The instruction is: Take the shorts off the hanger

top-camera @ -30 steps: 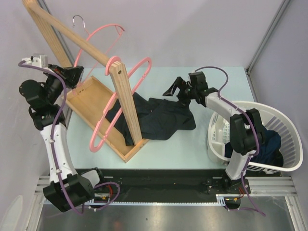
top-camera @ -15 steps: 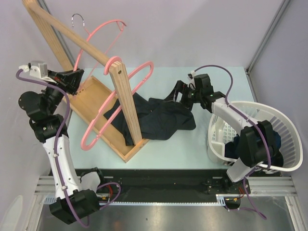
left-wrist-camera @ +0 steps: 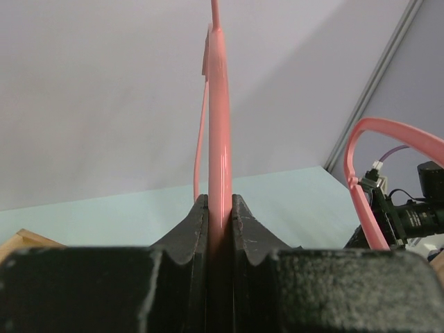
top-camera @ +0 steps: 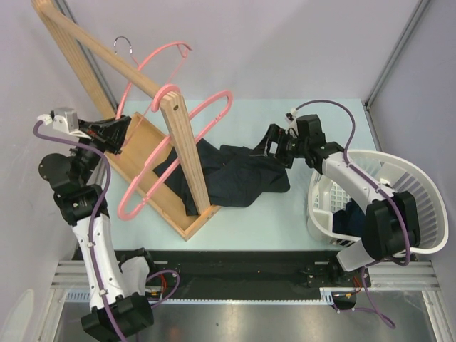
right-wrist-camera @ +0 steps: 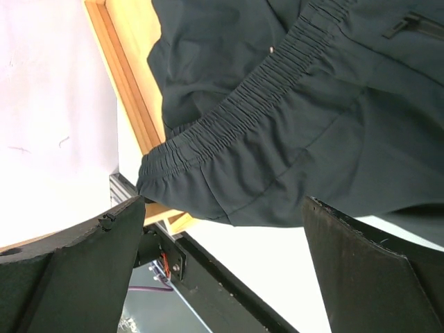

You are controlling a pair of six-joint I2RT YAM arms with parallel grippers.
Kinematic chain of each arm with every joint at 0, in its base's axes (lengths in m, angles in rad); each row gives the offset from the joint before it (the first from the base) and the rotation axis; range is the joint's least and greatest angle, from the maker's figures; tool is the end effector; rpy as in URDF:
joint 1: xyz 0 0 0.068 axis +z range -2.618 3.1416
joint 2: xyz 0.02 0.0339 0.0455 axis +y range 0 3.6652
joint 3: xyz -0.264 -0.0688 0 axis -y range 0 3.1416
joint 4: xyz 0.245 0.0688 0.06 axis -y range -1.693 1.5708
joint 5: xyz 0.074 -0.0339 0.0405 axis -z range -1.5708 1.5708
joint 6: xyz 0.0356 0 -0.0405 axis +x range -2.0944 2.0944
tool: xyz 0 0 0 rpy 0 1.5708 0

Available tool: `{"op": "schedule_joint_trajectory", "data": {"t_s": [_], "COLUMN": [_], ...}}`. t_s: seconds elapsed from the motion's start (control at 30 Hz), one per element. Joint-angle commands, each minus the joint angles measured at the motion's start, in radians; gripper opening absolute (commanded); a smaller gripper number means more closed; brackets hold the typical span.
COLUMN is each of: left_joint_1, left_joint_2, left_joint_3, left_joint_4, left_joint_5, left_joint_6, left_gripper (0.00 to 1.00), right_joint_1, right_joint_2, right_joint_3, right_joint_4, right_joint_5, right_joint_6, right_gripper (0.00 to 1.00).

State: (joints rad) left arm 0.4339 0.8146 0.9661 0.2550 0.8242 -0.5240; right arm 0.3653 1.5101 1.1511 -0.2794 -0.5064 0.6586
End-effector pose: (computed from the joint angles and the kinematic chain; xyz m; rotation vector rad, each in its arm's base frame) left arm 0.1581 0.0445 0.4407 0.1412 1.3117 -0.5551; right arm 0.3103 0.1372 0.2845 0.0404 2.3502 1.1004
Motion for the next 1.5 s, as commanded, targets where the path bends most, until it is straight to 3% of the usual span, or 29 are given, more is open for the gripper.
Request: {"op": "schedule_joint_trajectory", "data": {"t_s": [0.0, 0.2, 0.83, 1.47], "left_joint_1": [0.008, 0.008, -0.001, -0.015], "left_joint_2": [-0.003, 0.034, 0.043, -0.061], "left_joint_3": [0.031, 0.118, 0.190, 0.089], "left_joint_4": [0.096, 0.076, 0.057, -0.095], "left_joint_5": [-0.040, -0.024, -0.042, -0.187], "left_joint_6": [-0.044, -0.060, -0.010, 0.102], "left_gripper": [0.00, 0.00, 0.00, 0.00], "right_joint_1": [-0.012, -0.028, -0.028, -0.025], "right_joint_2": [-0.059, -0.068, -0.056, -0.050], "right_joint_3": [-0.016, -0.031, -0.048, -0.054], "right_joint_4": [0.006, 0.008, 0.045, 0.051], "right_joint_5": [-0.014, -0.018, -0.027, -0.029], "right_joint_6": [-0.020, -0.019, -0.001, -0.002], "right_gripper": [1.00, 1.00, 1.00, 1.00]}}
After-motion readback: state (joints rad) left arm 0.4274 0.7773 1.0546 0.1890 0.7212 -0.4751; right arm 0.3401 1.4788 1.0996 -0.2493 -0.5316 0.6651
